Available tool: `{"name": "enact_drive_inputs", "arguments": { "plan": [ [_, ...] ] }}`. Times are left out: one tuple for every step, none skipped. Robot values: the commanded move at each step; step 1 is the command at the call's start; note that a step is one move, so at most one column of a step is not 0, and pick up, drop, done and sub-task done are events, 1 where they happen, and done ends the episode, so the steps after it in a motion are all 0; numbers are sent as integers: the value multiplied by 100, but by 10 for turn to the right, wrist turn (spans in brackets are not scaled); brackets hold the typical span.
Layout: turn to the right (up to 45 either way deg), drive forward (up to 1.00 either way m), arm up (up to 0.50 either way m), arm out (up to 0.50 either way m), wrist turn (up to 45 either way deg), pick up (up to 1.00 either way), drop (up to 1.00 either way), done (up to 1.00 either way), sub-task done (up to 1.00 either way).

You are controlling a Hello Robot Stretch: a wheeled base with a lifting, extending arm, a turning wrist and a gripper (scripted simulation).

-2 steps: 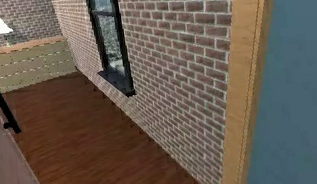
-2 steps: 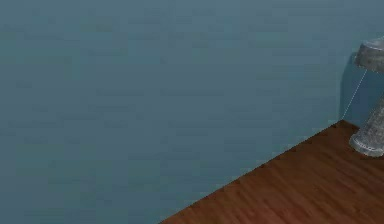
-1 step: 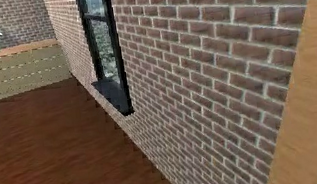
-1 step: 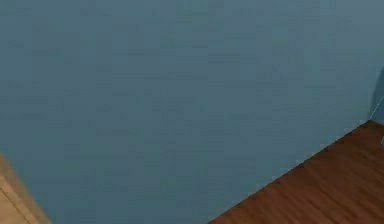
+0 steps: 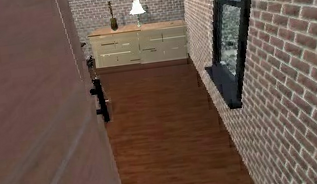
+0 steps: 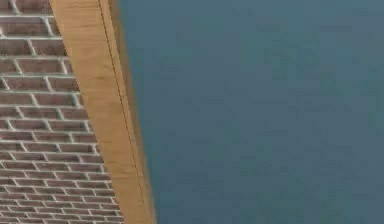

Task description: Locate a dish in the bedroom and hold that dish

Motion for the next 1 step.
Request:
{"name": "enact_drive_inputs", "arguments": {
  "plan": [
    [0,100,0,0,0,0,0,0,0]
  ]
}}
